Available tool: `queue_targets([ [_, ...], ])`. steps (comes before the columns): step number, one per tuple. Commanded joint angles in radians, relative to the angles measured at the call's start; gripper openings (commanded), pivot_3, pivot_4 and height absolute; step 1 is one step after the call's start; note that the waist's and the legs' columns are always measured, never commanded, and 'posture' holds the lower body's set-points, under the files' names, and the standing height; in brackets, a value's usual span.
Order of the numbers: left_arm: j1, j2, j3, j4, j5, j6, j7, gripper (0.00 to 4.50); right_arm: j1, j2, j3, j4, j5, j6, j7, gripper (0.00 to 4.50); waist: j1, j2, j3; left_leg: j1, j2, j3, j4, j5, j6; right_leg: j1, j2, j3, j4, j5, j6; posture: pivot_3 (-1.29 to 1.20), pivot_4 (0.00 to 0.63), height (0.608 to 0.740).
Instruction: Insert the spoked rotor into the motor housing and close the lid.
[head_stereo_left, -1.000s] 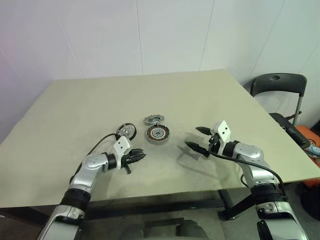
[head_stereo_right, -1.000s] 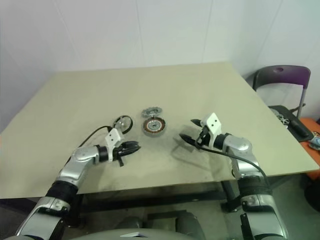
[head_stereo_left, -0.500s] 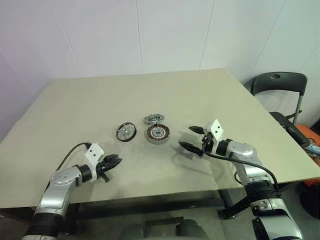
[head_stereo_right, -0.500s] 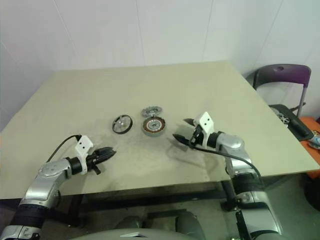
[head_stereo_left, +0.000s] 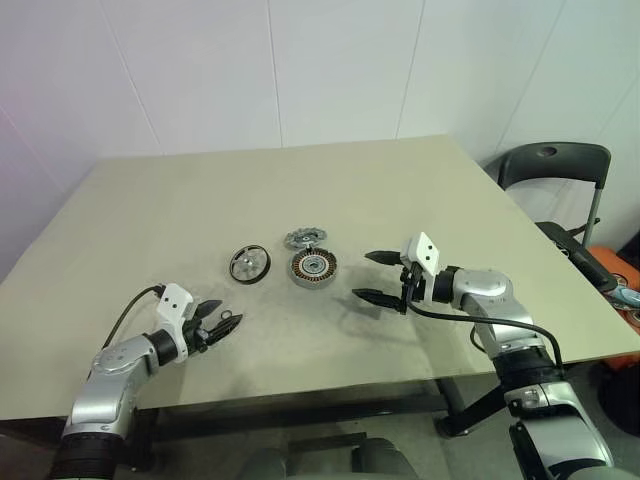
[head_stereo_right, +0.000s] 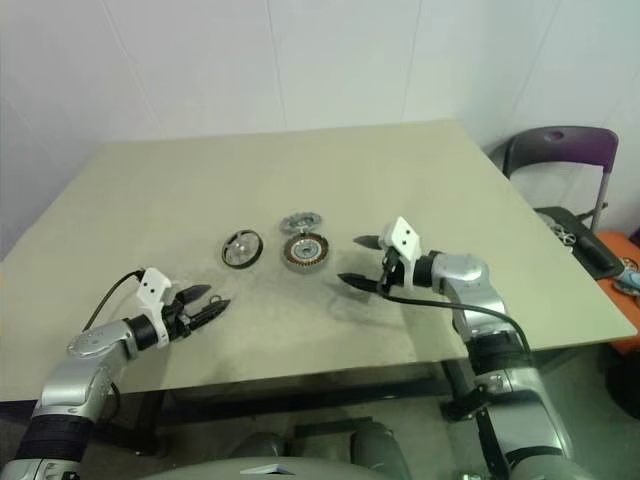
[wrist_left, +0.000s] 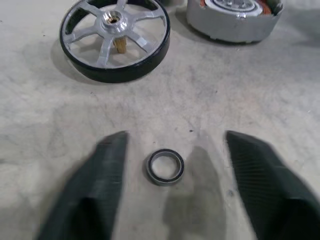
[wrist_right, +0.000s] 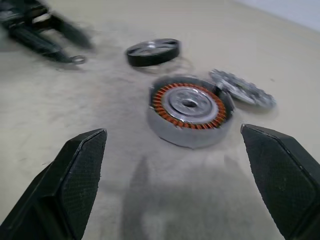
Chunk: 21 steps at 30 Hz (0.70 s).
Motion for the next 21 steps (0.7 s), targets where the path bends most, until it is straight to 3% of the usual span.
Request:
queue_targets([
  [1, 0.005, 0.032, 0.031, -0.050, -0.003, -0.021, -0.006, 4.48, -0.092, -0.013, 0.024, -0.021, -0.005, 0.003, 0.044, 4.50, -0.001, 0.000, 0.000, 0.000, 0.000, 0.000, 0.000, 0.000, 0.000, 0.000, 0.000, 0.000, 0.000, 0.000, 0.000, 0.00, 0.000, 0.740],
  [11, 0.185, 0.117, 0.162, -0.183, -0.078, -0.023, -0.062, 4.48, -0.375, -0.003, 0.241, 0.139, -0.179, 0.099, 0.194, 4.50, -0.002, 0.001, 0.001, -0.002, 0.000, 0.000, -0.003, 0.000, 0.000, -0.003, -0.001, 0.000, -0.001, 0.001, -0.002, 0.00, 0.000, 0.740],
  [21, 0.341, 0.102, 0.247, -0.293, -0.107, -0.033, -0.045, 4.48, -0.586, 0.140, 0.422, 0.393, -0.396, -0.067, 0.182, 4.50, -0.001, 0.002, 0.002, -0.003, 0.000, 0.000, -0.003, 0.000, 0.000, -0.004, -0.001, -0.001, -0.001, 0.002, -0.004, 0.00, 0.000, 0.740],
])
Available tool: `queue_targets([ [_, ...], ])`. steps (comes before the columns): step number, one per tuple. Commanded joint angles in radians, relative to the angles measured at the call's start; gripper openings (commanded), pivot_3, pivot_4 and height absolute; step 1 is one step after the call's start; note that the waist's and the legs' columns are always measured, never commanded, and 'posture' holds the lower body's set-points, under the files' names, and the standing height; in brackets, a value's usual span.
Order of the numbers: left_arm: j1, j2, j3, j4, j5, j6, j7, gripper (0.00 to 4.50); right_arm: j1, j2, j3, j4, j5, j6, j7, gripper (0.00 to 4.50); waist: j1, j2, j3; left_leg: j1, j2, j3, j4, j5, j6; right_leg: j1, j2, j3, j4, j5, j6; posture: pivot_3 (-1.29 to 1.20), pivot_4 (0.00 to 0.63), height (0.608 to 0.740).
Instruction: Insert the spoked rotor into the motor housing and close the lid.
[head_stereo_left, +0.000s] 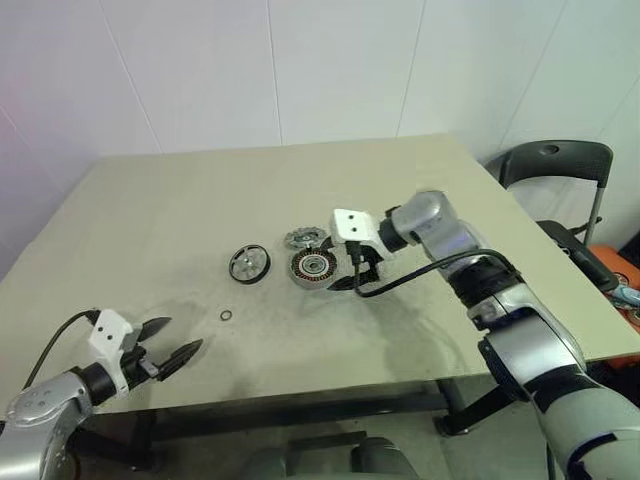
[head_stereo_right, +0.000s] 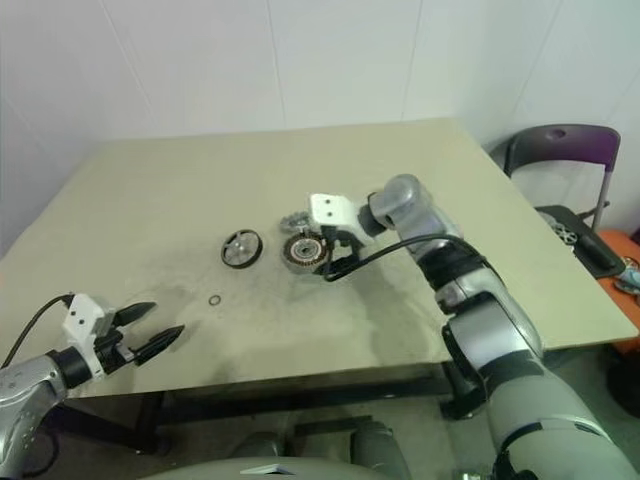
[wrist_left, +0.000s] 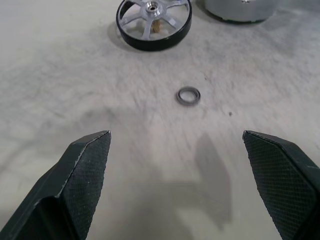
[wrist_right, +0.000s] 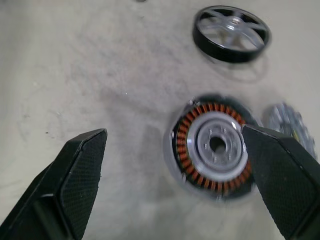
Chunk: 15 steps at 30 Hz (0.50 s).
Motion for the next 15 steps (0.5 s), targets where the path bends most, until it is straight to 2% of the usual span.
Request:
queue_targets([
  [1, 0.010, -0.007, 0.035, -0.064, -0.016, -0.015, 0.020, 4.48, -0.062, 0.037, 0.042, 0.072, -0.079, -0.041, -0.028, 4.50, 0.000, 0.000, 0.000, 0.000, 0.000, 0.000, 0.000, 0.000, 0.000, 0.000, 0.000, 0.000, 0.000, 0.000, 0.000, 0.00, 0.000, 0.740],
  [8, 0.061, -0.041, 0.042, -0.131, -0.021, -0.010, 0.046, 4.48, -0.144, 0.143, 0.068, 0.241, -0.163, -0.002, -0.088, 4.50, -0.006, 0.002, 0.001, 0.000, 0.000, -0.001, -0.001, 0.000, 0.000, -0.002, 0.001, 0.000, 0.001, 0.000, 0.000, 0.00, 0.000, 0.740],
  [15, 0.083, -0.056, 0.045, -0.162, -0.022, -0.007, 0.061, 4.48, -0.165, 0.195, 0.069, 0.330, -0.204, -0.030, -0.121, 4.50, -0.003, 0.002, 0.001, -0.001, 0.000, -0.001, -0.002, 0.000, 0.000, -0.002, 0.001, 0.000, 0.001, 0.000, -0.001, 0.00, 0.000, 0.740],
])
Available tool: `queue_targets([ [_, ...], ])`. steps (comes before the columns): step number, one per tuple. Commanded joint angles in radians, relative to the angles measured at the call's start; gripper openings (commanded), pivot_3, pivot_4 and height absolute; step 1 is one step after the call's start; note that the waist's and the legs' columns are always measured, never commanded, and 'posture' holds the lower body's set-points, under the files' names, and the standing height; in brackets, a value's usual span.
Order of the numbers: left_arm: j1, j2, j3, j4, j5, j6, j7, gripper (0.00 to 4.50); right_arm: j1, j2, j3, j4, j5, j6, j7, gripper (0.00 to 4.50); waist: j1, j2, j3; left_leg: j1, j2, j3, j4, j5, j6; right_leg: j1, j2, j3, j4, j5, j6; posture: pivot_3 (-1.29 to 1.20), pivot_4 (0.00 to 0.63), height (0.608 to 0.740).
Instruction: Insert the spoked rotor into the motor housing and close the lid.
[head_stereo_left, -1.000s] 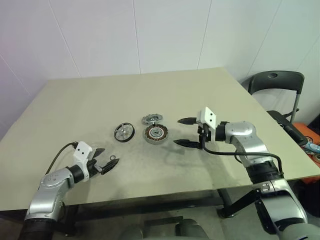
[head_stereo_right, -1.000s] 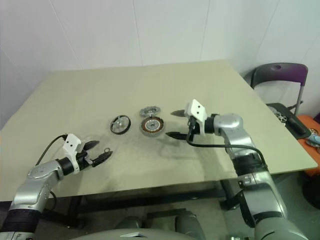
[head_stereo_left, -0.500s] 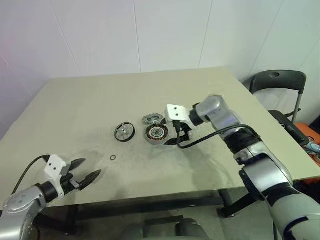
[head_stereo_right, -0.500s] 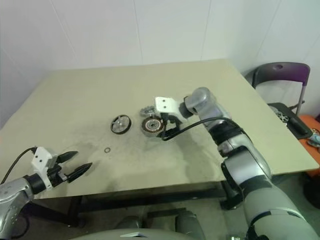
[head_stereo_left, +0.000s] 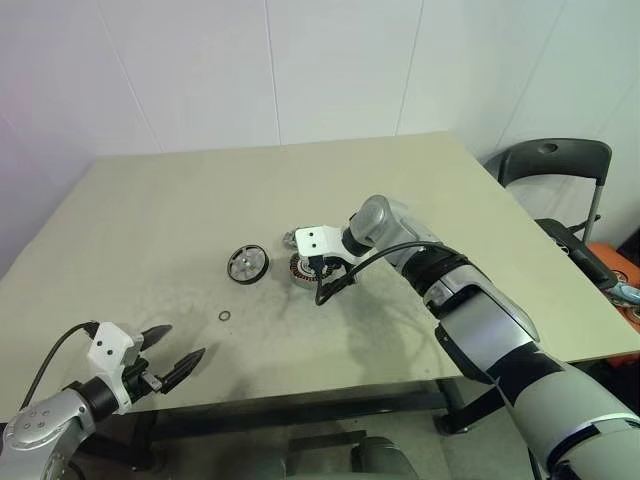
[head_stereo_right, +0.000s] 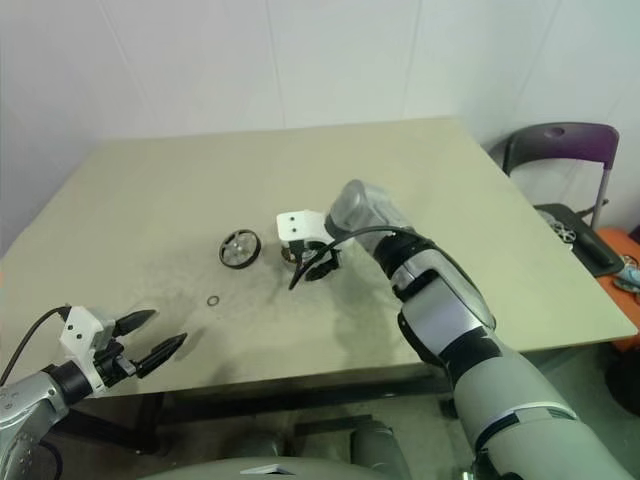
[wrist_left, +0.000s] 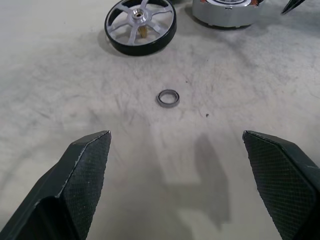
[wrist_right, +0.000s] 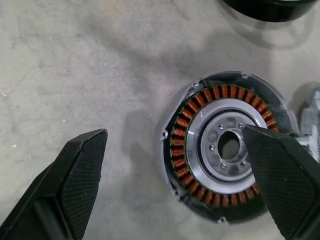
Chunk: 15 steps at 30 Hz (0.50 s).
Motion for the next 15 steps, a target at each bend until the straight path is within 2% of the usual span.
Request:
queue_targets([
  [1, -0.005, 0.001, 0.023, -0.049, -0.020, -0.007, 0.010, 4.48, -0.044, 0.020, -0.007, 0.029, -0.024, -0.023, -0.022, 4.50, -0.001, 0.000, 0.000, 0.000, 0.000, 0.000, 0.000, 0.000, 0.000, 0.000, 0.000, 0.000, 0.000, 0.000, 0.000, 0.00, 0.000, 0.740],
  [9, -0.013, 0.003, 0.015, -0.060, -0.017, 0.002, 0.019, 4.48, -0.049, 0.053, 0.001, 0.109, -0.084, -0.015, -0.055, 4.50, -0.002, 0.000, 0.000, 0.000, 0.000, 0.000, 0.000, 0.000, 0.000, 0.000, 0.000, 0.000, 0.000, 0.000, 0.000, 0.00, 0.000, 0.740],
  [12, -0.022, 0.003, 0.008, -0.061, -0.015, 0.004, 0.021, 4.50, -0.049, 0.069, -0.010, 0.121, -0.084, 0.002, -0.057, 3.92, -0.004, 0.000, 0.000, 0.000, 0.000, 0.000, 0.000, 0.000, 0.000, 0.000, 0.001, 0.000, 0.000, 0.000, 0.000, 0.00, 0.000, 0.740],
  [15, -0.034, 0.001, -0.002, -0.062, -0.011, 0.008, 0.024, 4.50, -0.048, 0.080, -0.013, 0.122, -0.083, 0.001, -0.062, 2.92, -0.005, 0.000, 0.000, 0.000, 0.000, 0.000, 0.000, 0.000, 0.000, 0.000, 0.001, 0.000, 0.001, 0.000, 0.000, 0.00, 0.000, 0.740],
])
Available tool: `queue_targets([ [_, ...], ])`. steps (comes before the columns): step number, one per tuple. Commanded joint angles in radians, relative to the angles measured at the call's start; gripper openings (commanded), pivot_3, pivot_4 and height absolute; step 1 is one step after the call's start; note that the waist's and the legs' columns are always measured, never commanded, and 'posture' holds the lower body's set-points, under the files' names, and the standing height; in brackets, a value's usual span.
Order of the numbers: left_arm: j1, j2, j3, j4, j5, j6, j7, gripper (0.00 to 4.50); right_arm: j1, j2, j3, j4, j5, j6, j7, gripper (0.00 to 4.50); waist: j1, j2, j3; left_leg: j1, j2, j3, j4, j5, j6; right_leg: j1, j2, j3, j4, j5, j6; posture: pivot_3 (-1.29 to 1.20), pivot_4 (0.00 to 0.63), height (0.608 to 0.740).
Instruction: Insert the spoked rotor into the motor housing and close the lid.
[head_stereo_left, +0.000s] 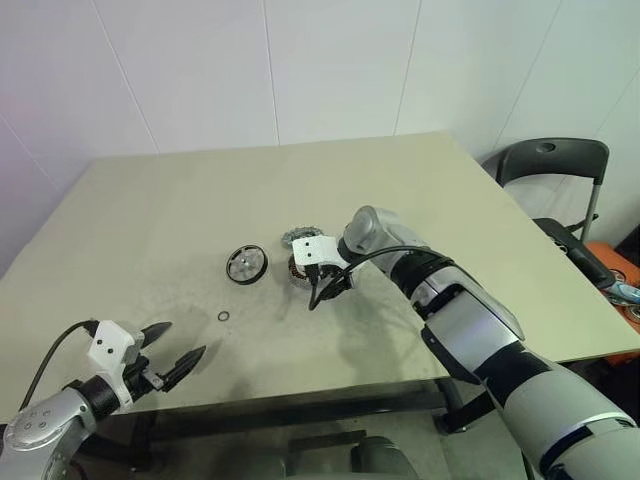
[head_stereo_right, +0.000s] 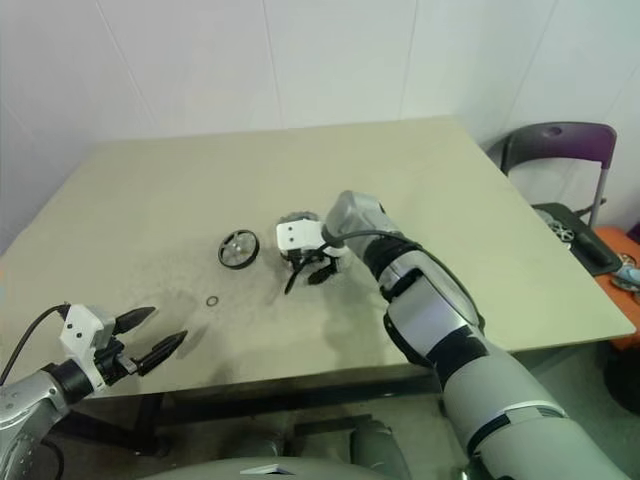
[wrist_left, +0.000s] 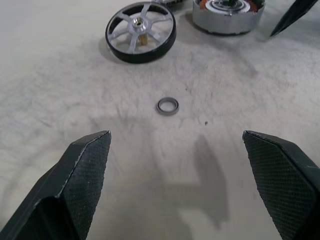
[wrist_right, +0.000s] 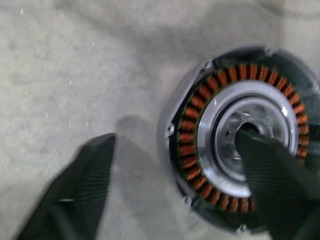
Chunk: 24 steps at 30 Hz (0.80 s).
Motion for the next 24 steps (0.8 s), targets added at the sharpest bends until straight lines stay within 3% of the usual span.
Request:
queue_targets([
  [1, -0.019, 0.003, -0.003, -0.030, -0.010, -0.002, 0.006, 4.50, -0.028, 0.023, -0.017, -0.001, 0.002, 0.005, 0.002, 2.58, 0.000, 0.000, 0.000, 0.000, 0.000, 0.000, 0.000, 0.000, 0.000, 0.000, 0.000, 0.000, 0.000, 0.000, 0.000, 0.00, 0.000, 0.740],
  [3, -0.026, 0.000, -0.013, -0.029, -0.007, -0.002, 0.008, 4.50, -0.032, 0.031, -0.023, 0.005, 0.003, 0.014, 0.001, 1.97, -0.005, 0.000, 0.000, 0.000, 0.000, 0.000, 0.000, 0.000, 0.000, 0.000, 0.000, 0.000, 0.000, 0.000, 0.000, 0.00, 0.000, 0.740],
  [12, -0.026, -0.003, -0.030, -0.028, -0.005, -0.002, 0.014, 4.50, -0.029, 0.019, -0.067, -0.049, 0.039, 0.132, 0.091, 1.91, -0.021, 0.000, 0.000, 0.002, 0.000, -0.002, -0.001, 0.000, 0.000, 0.001, 0.000, 0.000, 0.001, 0.000, 0.000, 0.00, 0.000, 0.740],
  [18, -0.021, -0.006, -0.043, -0.022, 0.005, -0.007, 0.014, 4.50, 0.085, -0.071, -0.059, -0.376, 0.091, 0.312, 0.297, 1.90, -0.018, 0.000, 0.000, 0.000, 0.000, -0.003, -0.001, 0.000, 0.000, 0.000, -0.001, 0.000, 0.000, -0.001, 0.001, 0.00, 0.000, 0.740],
  [24, -0.034, -0.003, -0.060, -0.011, 0.009, -0.008, 0.007, 4.50, 0.199, -0.140, -0.026, -0.662, 0.097, 0.490, 0.333, 1.89, -0.018, 0.000, 0.000, -0.008, 0.000, -0.003, 0.002, 0.000, 0.000, -0.007, -0.001, -0.001, 0.002, 0.001, 0.003, 0.00, 0.000, 0.740],
])
